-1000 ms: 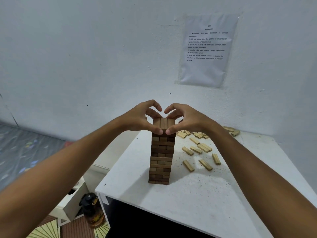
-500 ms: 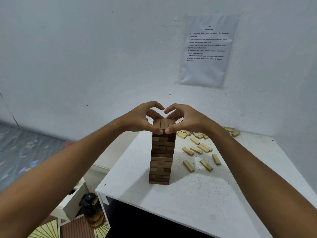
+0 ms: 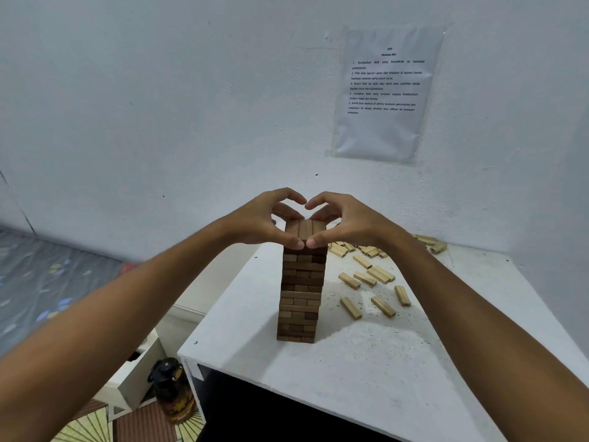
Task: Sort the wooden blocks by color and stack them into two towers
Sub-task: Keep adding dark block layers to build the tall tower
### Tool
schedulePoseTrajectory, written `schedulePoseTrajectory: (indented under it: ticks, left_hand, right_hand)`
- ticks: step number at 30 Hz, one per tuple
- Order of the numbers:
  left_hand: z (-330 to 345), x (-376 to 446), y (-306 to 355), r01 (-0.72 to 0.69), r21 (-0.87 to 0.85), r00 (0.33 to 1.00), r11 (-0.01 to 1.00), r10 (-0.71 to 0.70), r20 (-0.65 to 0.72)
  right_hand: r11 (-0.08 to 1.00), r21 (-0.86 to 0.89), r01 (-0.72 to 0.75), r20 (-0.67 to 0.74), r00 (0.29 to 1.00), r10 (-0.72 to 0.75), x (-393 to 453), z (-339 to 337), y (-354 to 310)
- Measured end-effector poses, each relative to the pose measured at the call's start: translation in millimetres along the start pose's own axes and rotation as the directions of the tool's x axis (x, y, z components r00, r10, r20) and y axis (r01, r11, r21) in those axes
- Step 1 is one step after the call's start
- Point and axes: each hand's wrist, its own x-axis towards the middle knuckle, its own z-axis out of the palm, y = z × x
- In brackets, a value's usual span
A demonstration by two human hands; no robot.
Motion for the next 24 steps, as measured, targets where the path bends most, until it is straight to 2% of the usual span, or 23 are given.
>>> schedulePoseTrajectory:
  ticks: [6,14,20,24]
  left_hand:
    - [0.0,-1.5,0.7,-0.007,0.005,1.000,1.000,0.007,-0.007]
    - [0.1,-0.4,6.6,-0.011,-0.078,0.996,0.997,0.004,-0.085]
    - [-1.9,3.5,15.7,-0.036,-0.040,0.990,0.999,0.030,-0.141]
    - [0.6,10.4,29.4,-0.079,0.089,0.982,0.993,0.093,-0.166]
  right_hand:
    - [1.000,0.015,0.015,0.002,1.000,-0.015,0.0,-1.0,1.4]
    - [0.999,0.024,0.029,-0.079,0.997,-0.027,1.8,-5.4,3.6]
    - [1.000,-0.001,0.031,-0.132,0.991,-0.031,-7.3,-12.5,1.8]
    - [0.999,-0.049,0.024,-0.190,0.981,-0.033,-21.5,-23.3,-0.6]
